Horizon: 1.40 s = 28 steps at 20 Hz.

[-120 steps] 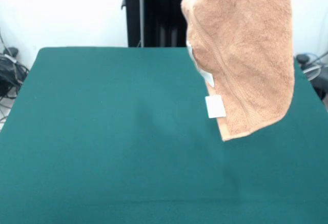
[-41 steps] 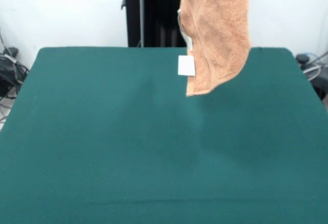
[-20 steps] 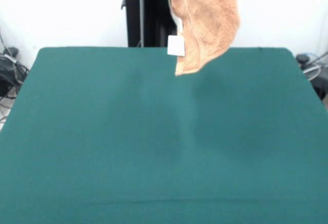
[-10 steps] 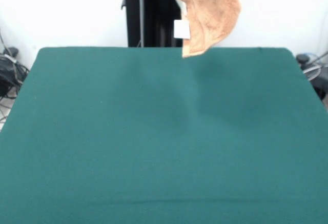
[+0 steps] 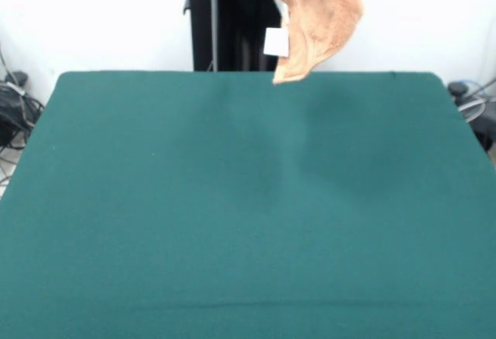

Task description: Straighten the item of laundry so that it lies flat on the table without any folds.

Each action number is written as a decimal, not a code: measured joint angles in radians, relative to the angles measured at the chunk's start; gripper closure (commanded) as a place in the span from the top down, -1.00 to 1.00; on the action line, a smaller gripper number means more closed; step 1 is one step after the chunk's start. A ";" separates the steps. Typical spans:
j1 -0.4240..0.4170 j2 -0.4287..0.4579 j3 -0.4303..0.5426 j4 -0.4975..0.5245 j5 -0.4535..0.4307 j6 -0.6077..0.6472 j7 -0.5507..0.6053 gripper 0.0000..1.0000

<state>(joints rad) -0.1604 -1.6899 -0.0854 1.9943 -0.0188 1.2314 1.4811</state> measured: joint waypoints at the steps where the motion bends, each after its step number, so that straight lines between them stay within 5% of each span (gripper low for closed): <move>1: 0.000 0.002 0.000 0.000 0.000 0.000 0.000 -1.00; 28: -0.004 0.125 0.001 0.069 -0.031 -0.009 0.000 -1.00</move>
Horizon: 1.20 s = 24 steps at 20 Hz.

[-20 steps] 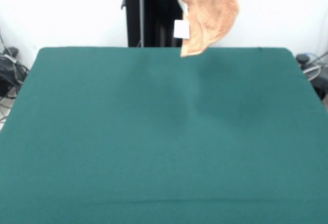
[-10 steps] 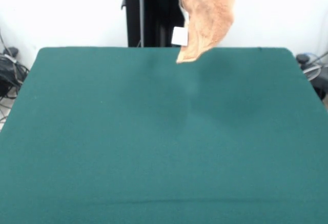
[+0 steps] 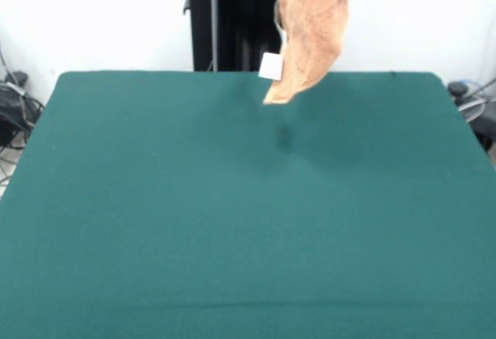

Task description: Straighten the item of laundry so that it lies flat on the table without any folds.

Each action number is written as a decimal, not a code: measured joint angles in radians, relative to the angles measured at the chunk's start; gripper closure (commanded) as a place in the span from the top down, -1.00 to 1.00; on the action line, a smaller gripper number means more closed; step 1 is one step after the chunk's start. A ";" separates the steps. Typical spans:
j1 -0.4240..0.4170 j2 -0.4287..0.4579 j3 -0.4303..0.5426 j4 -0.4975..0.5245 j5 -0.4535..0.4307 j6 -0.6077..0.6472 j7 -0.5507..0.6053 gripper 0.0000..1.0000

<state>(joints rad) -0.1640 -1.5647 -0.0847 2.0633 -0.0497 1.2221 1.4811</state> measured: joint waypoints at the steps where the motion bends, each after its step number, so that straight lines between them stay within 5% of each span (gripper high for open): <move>1: -0.005 0.014 0.000 0.006 0.000 0.000 0.000 -1.00; 24: -0.054 0.272 0.033 0.086 0.026 0.033 0.000 -1.00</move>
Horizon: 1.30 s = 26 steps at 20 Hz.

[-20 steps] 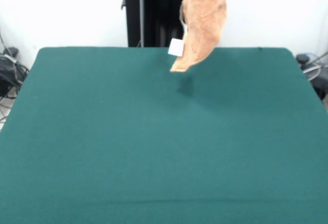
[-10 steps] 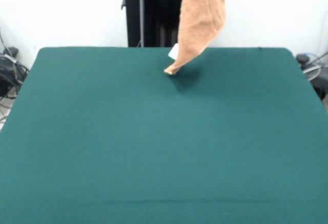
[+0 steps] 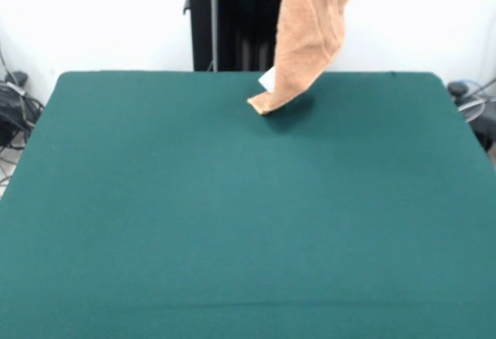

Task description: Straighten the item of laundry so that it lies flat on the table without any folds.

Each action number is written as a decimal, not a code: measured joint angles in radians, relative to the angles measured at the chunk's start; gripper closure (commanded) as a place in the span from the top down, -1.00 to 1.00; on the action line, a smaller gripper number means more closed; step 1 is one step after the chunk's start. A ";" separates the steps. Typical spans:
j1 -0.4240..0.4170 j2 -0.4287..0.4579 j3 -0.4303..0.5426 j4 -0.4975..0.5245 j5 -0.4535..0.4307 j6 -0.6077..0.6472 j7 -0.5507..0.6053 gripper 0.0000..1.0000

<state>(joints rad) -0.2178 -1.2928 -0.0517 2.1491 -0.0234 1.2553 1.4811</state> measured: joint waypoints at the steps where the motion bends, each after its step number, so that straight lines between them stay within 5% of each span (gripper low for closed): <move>1: -0.003 0.004 0.004 0.000 0.003 0.009 0.000 -1.00; 9: -0.041 0.056 0.075 -0.033 0.028 0.189 0.000 -1.00; 13: -0.039 0.089 0.086 -0.039 0.028 0.180 0.000 -1.00; 26: -0.028 0.203 0.087 0.031 0.008 -0.271 0.000 -1.00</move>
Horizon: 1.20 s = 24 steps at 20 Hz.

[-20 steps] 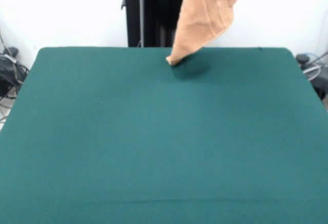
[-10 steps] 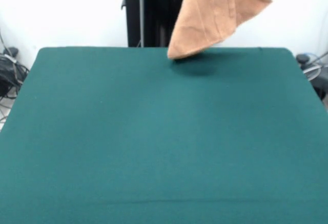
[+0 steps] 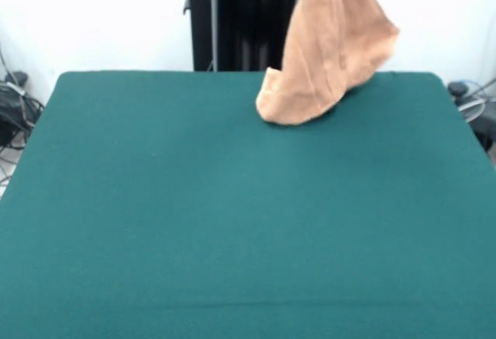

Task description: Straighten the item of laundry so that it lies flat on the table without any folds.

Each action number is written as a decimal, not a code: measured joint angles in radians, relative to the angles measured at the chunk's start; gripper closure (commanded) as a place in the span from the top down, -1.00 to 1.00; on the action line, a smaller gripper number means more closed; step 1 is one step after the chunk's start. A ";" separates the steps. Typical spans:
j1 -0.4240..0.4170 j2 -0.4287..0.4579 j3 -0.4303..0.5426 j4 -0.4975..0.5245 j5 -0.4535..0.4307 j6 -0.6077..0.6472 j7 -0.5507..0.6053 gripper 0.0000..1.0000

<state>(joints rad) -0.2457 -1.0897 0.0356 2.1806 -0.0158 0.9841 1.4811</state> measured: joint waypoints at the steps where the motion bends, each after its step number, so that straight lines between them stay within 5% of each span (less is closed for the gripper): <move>1: 0.001 0.011 0.000 0.011 -0.010 -0.043 0.000 -1.00; 24: 0.069 0.311 -0.001 0.105 -0.264 -0.520 0.000 -1.00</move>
<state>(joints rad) -0.1764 -0.7788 0.0342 2.2852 -0.2797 0.4643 1.4811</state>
